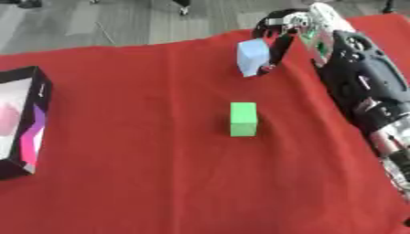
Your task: Pick up the objects with one hand, pass them to the other hand, and then place them into the box on the other side of the table.
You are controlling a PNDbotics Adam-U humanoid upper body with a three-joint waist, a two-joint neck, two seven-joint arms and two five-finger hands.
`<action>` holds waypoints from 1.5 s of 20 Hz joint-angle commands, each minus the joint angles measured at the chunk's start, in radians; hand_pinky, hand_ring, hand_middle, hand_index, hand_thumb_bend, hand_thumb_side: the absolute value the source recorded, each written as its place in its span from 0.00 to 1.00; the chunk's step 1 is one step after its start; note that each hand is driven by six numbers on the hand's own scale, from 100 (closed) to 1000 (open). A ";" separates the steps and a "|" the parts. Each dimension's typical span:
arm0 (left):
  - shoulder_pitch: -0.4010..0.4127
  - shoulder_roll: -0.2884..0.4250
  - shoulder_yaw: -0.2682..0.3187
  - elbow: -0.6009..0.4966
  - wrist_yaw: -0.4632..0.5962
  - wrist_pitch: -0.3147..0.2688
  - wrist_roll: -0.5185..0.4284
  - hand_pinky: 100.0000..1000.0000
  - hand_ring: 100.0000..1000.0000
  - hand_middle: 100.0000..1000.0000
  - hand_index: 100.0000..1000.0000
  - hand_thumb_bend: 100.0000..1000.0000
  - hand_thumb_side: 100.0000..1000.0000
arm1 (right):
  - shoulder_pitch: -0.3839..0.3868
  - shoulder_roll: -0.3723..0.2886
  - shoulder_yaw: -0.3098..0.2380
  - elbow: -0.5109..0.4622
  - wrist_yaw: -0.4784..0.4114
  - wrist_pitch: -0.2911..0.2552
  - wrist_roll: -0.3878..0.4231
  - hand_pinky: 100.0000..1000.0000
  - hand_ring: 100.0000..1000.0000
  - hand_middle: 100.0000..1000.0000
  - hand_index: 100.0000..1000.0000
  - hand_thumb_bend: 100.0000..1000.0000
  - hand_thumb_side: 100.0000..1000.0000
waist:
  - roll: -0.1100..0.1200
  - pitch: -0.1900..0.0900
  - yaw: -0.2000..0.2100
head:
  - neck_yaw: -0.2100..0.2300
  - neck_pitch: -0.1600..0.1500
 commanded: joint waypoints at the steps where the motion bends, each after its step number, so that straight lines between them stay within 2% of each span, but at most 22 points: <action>1: -0.015 0.030 0.018 -0.013 0.006 0.000 0.006 0.81 0.70 0.62 0.75 0.43 0.46 | -0.021 -0.024 -0.004 -0.010 -0.009 0.000 0.005 0.93 0.90 0.82 0.87 0.54 0.05 | -0.010 -0.001 0.003 | -0.003 -0.010; 4: -0.015 0.028 0.019 -0.013 0.007 0.001 0.007 0.81 0.70 0.62 0.75 0.43 0.46 | -0.021 -0.023 -0.003 -0.009 -0.006 0.004 0.005 0.93 0.90 0.81 0.85 0.52 0.04 | -0.009 0.002 0.003 | -0.004 -0.010; 11: -0.014 0.026 0.020 -0.014 0.010 0.001 0.009 0.81 0.70 0.62 0.75 0.42 0.47 | -0.018 -0.019 -0.002 -0.004 -0.008 0.026 -0.010 0.93 0.85 0.69 0.74 0.45 0.00 | -0.005 0.005 0.003 | -0.006 -0.009; 12: -0.014 0.026 0.020 -0.014 0.010 0.001 0.009 0.81 0.70 0.62 0.75 0.42 0.47 | -0.018 -0.018 -0.002 -0.004 -0.012 0.028 -0.010 0.93 0.84 0.67 0.72 0.40 0.00 | -0.004 0.005 0.003 | -0.006 -0.008; 16: -0.013 0.025 0.020 -0.013 0.011 0.002 0.009 0.81 0.70 0.62 0.75 0.42 0.47 | -0.017 -0.015 0.000 -0.005 -0.023 0.029 -0.011 0.92 0.81 0.60 0.67 0.33 0.00 | -0.002 0.004 0.001 | -0.008 -0.006; 20: -0.011 0.025 0.020 -0.012 0.011 0.003 0.011 0.81 0.70 0.62 0.75 0.41 0.47 | -0.014 -0.012 0.000 -0.005 -0.043 0.038 -0.026 0.91 0.77 0.49 0.57 0.23 0.00 | 0.000 -0.001 -0.003 | -0.007 -0.002; 23: -0.007 0.027 0.020 -0.011 0.010 0.004 0.011 0.81 0.70 0.62 0.74 0.41 0.47 | -0.016 -0.012 -0.002 -0.008 -0.066 0.048 -0.037 0.89 0.73 0.43 0.51 0.23 0.00 | 0.001 -0.010 -0.011 | -0.007 0.005; 26: -0.001 0.032 0.020 -0.010 0.008 0.004 0.011 0.81 0.69 0.62 0.74 0.41 0.47 | -0.019 -0.016 -0.008 -0.030 -0.109 0.069 -0.077 0.86 0.70 0.41 0.49 0.26 0.00 | 0.002 -0.025 -0.024 | -0.004 0.018; 30: 0.010 0.040 0.020 -0.008 0.008 0.005 0.012 0.81 0.69 0.62 0.74 0.41 0.47 | -0.003 -0.034 -0.008 -0.114 -0.214 0.113 -0.148 0.84 0.67 0.40 0.48 0.27 0.00 | 0.004 -0.051 -0.044 | 0.006 0.037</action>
